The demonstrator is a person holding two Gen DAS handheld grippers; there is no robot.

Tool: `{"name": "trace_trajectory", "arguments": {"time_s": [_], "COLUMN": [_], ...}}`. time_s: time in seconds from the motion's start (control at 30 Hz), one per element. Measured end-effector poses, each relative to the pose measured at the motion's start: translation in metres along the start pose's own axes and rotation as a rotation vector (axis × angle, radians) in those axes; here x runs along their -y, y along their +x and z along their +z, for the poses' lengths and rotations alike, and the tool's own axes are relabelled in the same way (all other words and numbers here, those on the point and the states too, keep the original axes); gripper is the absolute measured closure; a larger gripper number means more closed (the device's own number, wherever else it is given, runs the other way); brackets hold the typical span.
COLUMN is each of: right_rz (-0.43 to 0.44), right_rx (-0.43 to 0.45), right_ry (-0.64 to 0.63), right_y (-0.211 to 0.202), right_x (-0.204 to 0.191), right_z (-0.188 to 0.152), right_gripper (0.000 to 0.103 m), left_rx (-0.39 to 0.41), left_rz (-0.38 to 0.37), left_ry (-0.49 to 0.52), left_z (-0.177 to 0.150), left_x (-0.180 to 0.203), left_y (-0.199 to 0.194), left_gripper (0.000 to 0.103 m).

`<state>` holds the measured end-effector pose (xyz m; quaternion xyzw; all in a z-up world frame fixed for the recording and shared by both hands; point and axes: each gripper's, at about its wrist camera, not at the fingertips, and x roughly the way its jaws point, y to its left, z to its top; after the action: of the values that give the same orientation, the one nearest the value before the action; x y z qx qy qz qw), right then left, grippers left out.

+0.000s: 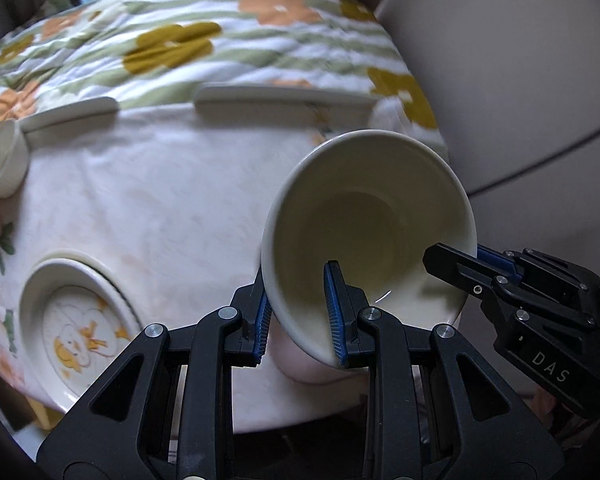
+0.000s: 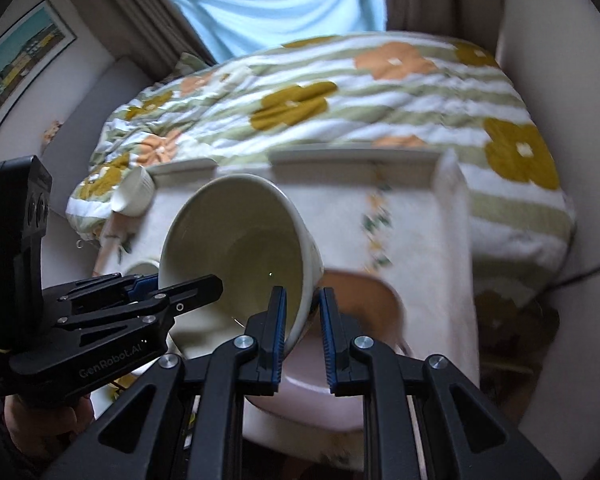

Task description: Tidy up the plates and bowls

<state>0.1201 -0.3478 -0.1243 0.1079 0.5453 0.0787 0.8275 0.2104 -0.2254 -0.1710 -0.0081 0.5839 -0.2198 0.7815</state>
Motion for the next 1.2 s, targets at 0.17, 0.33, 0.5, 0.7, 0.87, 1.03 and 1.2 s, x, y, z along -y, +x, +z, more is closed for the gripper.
{"name": "trace_trajectory", "arguments": {"time_s": [0.17,0.33,0.5,0.7,0.87,1.03,1.2], "right_rz": [-0.01,-0.012,-0.011,-0.031,-0.042,-0.074,-0.085], "right_rx": [-0.032,-0.072,-0.104,-0.124,-0.125,-0.123,-0.117], "right_ry": [0.089,0.152,0.204,0.217,0.224,0.215,0.202], "right_y": [0.011,0.03,0.048,0.06,0.064,0.062,0.058], "right_x": [0.025,0.037,0.043,0.041,0.041,0.037,0.034], "right_z": [-0.026,-0.044,-0.056,-0.061,-0.062,-0.061,-0.061], "right_gripper": [0.088,0.088,0.088,0.088,0.088,0.088,0.088], "left_rx": [-0.076,-0.145,-0.178,-0.197,-0.191,-0.175,-0.175], "left_rz": [0.012,0.018,0.024,0.054,0.084,0.104,0.098], "left_ry": [0.08,0.116,0.13,0.164,0.205,0.221,0.196], "left_z": [-0.006,-0.009,-0.007,-0.005,-0.005,-0.008,-0.004], "left_x": [0.013,0.013,0.007,0.009,0.014,0.016,0.013], "left_y": [0.024,0.049,0.067,0.082,0.089,0.087,0.084], "left_gripper": [0.081,0.081,0.081,0.081,0.081,0.081,0.081]}}
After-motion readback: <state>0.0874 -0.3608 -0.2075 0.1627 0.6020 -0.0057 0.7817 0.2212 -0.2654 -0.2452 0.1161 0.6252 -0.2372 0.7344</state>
